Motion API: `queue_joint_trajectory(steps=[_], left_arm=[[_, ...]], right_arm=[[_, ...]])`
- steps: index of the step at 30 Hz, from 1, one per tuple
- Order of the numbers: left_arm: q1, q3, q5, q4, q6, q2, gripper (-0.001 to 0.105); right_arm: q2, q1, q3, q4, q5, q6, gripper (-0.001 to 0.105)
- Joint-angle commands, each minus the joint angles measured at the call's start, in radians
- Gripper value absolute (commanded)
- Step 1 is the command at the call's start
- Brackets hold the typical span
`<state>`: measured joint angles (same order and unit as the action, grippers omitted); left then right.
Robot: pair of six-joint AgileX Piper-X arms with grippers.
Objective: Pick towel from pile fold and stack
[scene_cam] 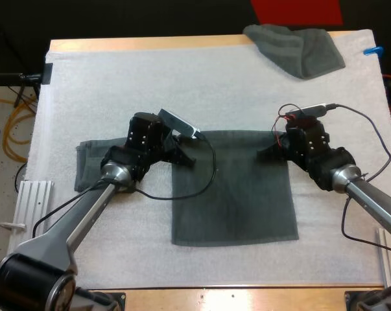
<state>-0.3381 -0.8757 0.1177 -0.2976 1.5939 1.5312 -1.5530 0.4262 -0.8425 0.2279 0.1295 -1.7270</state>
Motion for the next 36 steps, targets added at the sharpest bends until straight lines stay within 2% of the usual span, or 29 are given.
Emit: queue_joint_trajectory(steps=[1,4,7,10,13,15,18,19,25,32,36], left_arm=[[0.001,-0.002,-0.016,0.031,-0.005,-0.001,0.000],[0.001,-0.002,-0.014,0.059,-0.005,0.007,0.000],[0.001,-0.003,-0.018,0.082,-0.005,0.006,0.000],[0.001,-0.014,-0.020,0.083,-0.005,0.006,0.008],[0.001,-0.037,-0.039,0.079,-0.005,0.006,0.028],[0.001,-0.068,-0.052,0.071,-0.005,0.006,0.048],[0.001,-0.135,-0.077,0.014,-0.005,-0.006,0.068],[0.001,-0.158,-0.085,-0.008,-0.005,-0.013,0.070],[0.001,-0.284,-0.112,-0.133,-0.007,-0.091,0.072],[0.001,-0.297,-0.118,-0.277,-0.007,-0.282,0.072],[0.001,-0.297,-0.118,-0.441,0.000,-0.413,0.072]], right_arm=[[-0.004,-0.007,-0.004,-0.022,0.023,0.002,0.000],[-0.019,-0.007,-0.004,-0.044,0.072,0.002,0.000],[-0.019,-0.007,-0.004,-0.074,0.075,0.002,0.000],[-0.019,-0.016,-0.022,-0.077,0.073,0.002,0.004],[-0.017,-0.044,-0.053,-0.077,0.071,0.002,0.023],[-0.016,-0.073,-0.096,-0.071,0.071,0.002,0.041],[-0.002,-0.109,-0.161,-0.052,0.071,0.002,0.059],[0.005,-0.117,-0.185,-0.040,0.071,0.002,0.062],[0.078,-0.144,-0.306,0.077,0.075,-0.005,0.062],[0.268,-0.142,-0.321,0.244,0.073,-0.005,0.062],[0.402,-0.142,-0.319,0.427,0.063,0.010,0.062]])
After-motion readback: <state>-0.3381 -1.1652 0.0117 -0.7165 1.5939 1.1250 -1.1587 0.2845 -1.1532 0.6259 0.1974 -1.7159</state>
